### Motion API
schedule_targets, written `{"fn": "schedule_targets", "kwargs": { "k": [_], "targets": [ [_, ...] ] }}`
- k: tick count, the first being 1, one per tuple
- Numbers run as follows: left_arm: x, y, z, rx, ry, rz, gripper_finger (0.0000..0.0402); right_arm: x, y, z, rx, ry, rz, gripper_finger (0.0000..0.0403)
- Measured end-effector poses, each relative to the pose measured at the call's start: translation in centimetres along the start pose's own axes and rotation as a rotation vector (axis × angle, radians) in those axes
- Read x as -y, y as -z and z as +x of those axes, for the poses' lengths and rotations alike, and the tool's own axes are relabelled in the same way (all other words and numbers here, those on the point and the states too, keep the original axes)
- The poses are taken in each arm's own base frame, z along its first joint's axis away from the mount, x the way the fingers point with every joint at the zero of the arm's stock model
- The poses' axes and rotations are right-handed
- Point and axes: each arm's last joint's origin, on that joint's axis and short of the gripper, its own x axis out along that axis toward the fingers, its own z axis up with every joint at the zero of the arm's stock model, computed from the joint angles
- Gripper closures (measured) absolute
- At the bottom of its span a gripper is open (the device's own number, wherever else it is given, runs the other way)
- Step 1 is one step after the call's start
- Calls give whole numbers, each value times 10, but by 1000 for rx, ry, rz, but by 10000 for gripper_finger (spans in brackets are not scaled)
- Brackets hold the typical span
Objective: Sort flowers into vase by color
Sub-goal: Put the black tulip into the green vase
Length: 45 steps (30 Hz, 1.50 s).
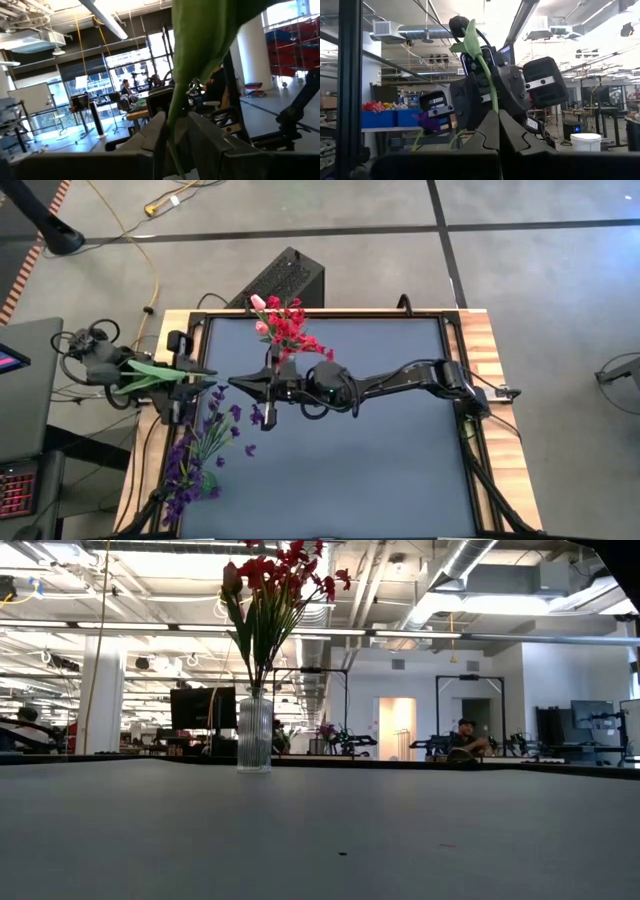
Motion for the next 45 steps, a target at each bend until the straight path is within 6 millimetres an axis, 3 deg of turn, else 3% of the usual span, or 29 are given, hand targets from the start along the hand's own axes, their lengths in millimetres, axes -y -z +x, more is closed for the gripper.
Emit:
{"fn": "schedule_targets", "kwargs": {
  "k": [6, 10, 14, 19, 26, 32, 37, 41, 45],
  "targets": [
    [0, 0, 0, 1, 1, 6, 355, 0, -2, 0, 18, 0, -16, 386],
    [0, 0, 0, 1, 1, 6, 392, 0, -2, 0, 22, 0, -17, 376],
    [-3, -4, -1, -9, -11, 7, 399, 2, -2, 0, 20, 7, -19, 338],
    [-16, -25, -10, -35, -8, 1, 401, 3, -6, 0, -4, 11, -22, 284],
    [-38, -50, -28, -109, -5, -29, 401, -1, -41, -5, -188, 28, -35, 179],
    [-66, -80, -63, -141, 135, -143, 401, -24, -76, -29, -474, -13, -6, 139],
    [-77, -92, -90, -168, 434, -240, 401, -53, -80, -46, -607, 21, -13, 138],
    [-77, -88, -101, -271, 596, -327, 401, -79, -78, -55, -639, 38, -36, 138],
    [-65, -70, -98, -439, 675, -370, 401, -104, -73, -62, -655, 42, -13, 138]
  ]
}}
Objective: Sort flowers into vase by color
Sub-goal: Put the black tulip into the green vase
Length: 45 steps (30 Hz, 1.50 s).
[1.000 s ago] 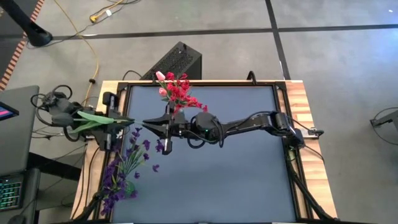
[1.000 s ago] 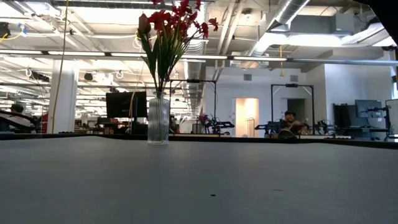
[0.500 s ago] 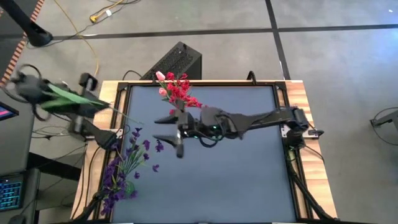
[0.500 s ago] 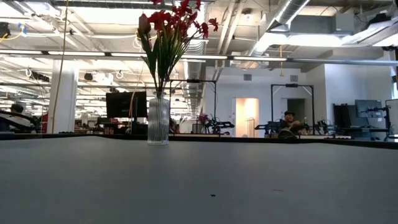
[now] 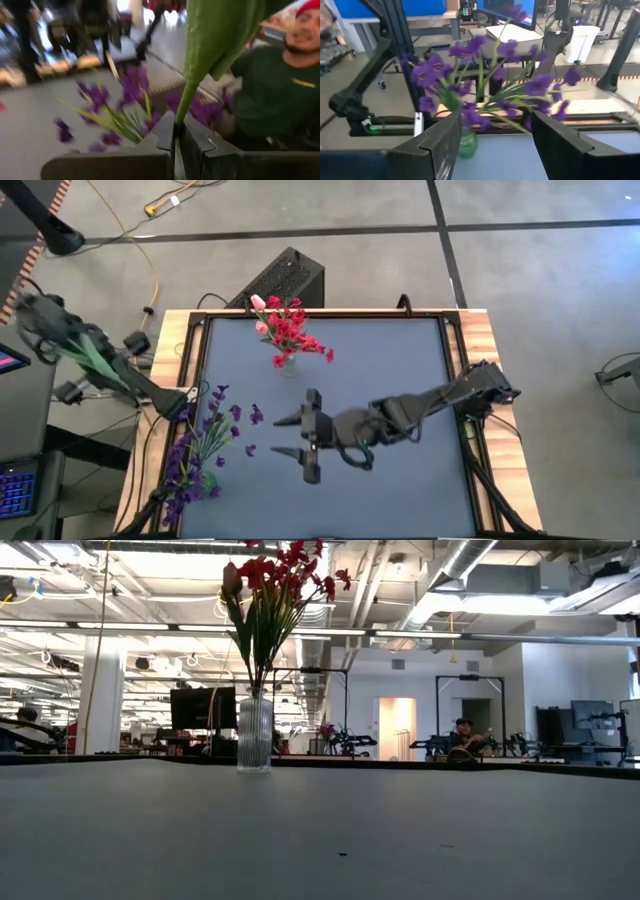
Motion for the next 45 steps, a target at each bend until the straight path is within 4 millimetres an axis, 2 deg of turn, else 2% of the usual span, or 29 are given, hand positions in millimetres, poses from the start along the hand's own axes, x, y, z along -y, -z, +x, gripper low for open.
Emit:
{"fn": "schedule_targets", "kwargs": {
  "k": [3, 8, 12, 19, 24, 27, 32, 38, 41, 45],
  "targets": [
    [-2, 11, 20, -85, 65, -25, 401, -17, 11, 2, -12, 7, 26, 138],
    [-3, 27, 67, -128, 288, 1, 401, -43, 28, 4, -46, -12, 64, 138],
    [-7, 46, 89, -177, 311, 61, 401, -62, 42, 4, -70, -22, 86, 138],
    [-10, 59, 73, -77, 211, 145, 401, -83, 47, -7, -77, -51, 93, 138],
    [-14, 75, 83, -18, 211, 151, 402, -87, 49, -10, -88, -35, 79, 138],
    [-14, 84, 89, -60, 242, 143, 401, -84, 50, -9, -103, -22, 70, 138],
    [-12, 83, 83, -3, 280, 179, 401, -75, 48, -5, -103, -1, 72, 138],
    [-12, 102, 108, -41, 374, 200, 401, -66, 48, 0, -117, 15, 69, 138],
    [-10, 108, 112, -61, 408, 230, 401, -63, 49, 1, -123, 23, 72, 138],
    [-5, 105, 113, -15, 436, 282, 401, -60, 48, 3, -123, 31, 78, 138]
  ]
}}
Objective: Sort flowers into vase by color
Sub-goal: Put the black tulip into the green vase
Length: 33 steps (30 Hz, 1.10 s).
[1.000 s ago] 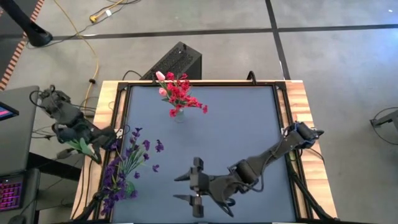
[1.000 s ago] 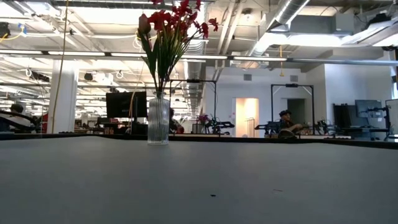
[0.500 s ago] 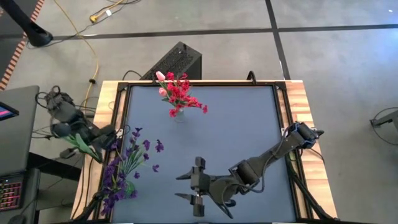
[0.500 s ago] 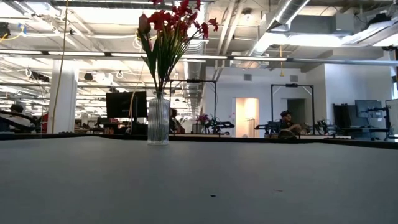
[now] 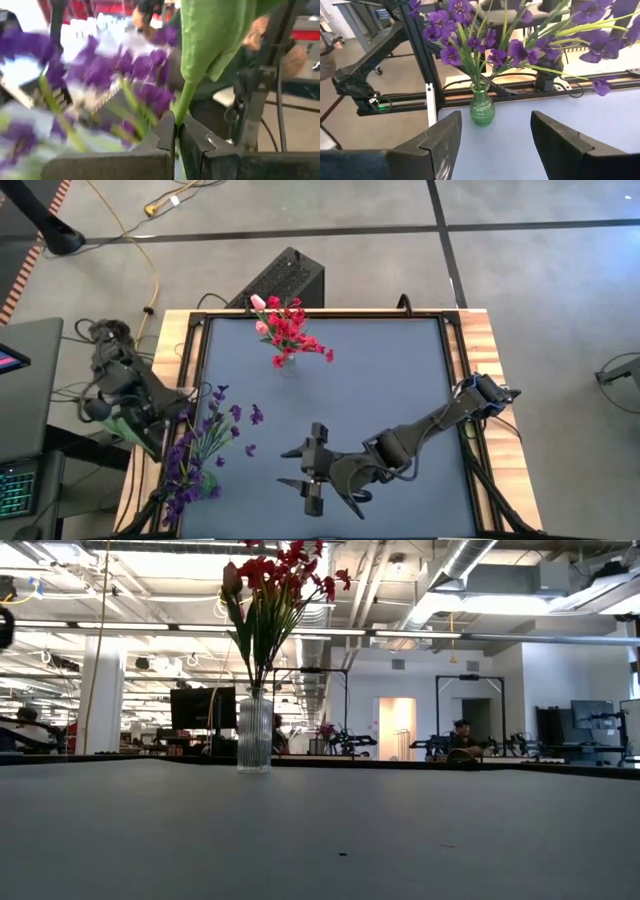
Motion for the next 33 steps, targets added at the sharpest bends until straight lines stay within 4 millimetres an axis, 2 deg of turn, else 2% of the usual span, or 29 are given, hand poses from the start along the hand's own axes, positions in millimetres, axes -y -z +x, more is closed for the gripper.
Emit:
{"fn": "schedule_targets", "kwargs": {
  "k": [4, 12, 21, 33],
  "targets": [
    [3, 7, 12, 9, 40, 44, 401, 2, 0, 1, -2, 5, 0, 138],
    [7, 19, 21, -41, -44, 83, 401, 4, 1, 2, -20, 11, -10, 138],
    [9, 33, 30, -97, -86, 63, 401, 4, 2, 2, -28, 8, -23, 138],
    [13, 52, 39, -181, -30, -22, 401, 4, 1, 2, -21, 7, 9, 138]
  ]
}}
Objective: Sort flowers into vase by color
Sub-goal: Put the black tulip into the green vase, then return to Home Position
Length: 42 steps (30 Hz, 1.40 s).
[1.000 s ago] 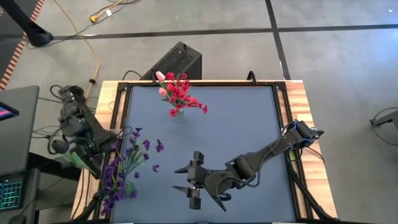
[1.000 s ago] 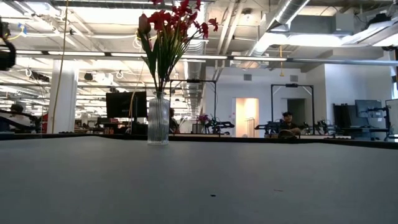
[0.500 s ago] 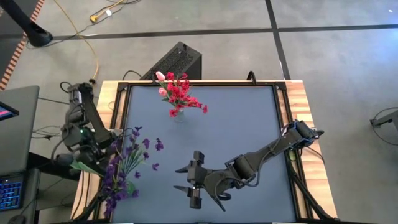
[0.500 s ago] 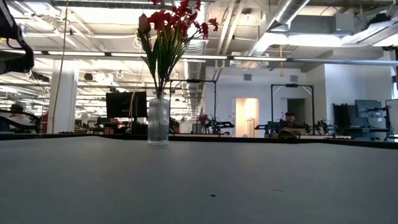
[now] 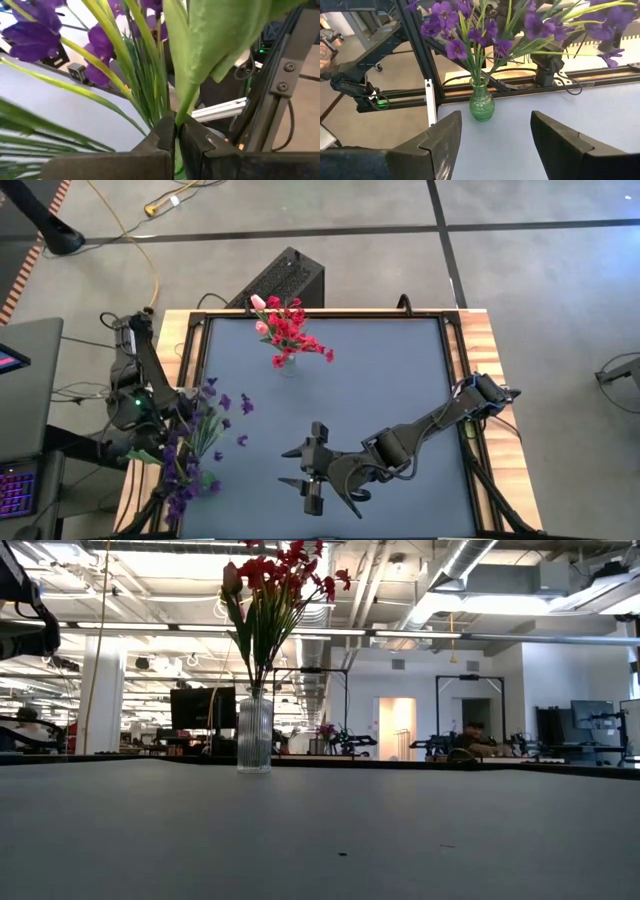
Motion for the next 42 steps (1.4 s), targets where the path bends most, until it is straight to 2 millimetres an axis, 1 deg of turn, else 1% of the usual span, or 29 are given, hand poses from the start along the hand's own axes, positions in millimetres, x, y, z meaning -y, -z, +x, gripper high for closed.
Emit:
{"fn": "schedule_targets", "kwargs": {
  "k": [9, 20, 26, 30, 35, 42],
  "targets": [
    [2, 1, 8, -36, 24, -2, 401, 0, 0, 0, 0, 0, 33, 138],
    [2, 3, 25, -131, -19, 2, 401, 0, 0, 0, 3, -1, 37, 138],
    [2, 5, 32, -173, -34, -38, 401, 0, 0, 0, 3, -1, 43, 138],
    [1, 6, 34, -184, -72, -65, 399, 0, 0, 0, 3, -1, 45, 138],
    [1, 6, 33, -183, -75, -70, 374, 0, 0, 0, 3, -2, 72, 138],
    [1, 7, 33, -193, -73, -131, 315, -1, 0, 0, -13, -42, 131, 138]
  ]
}}
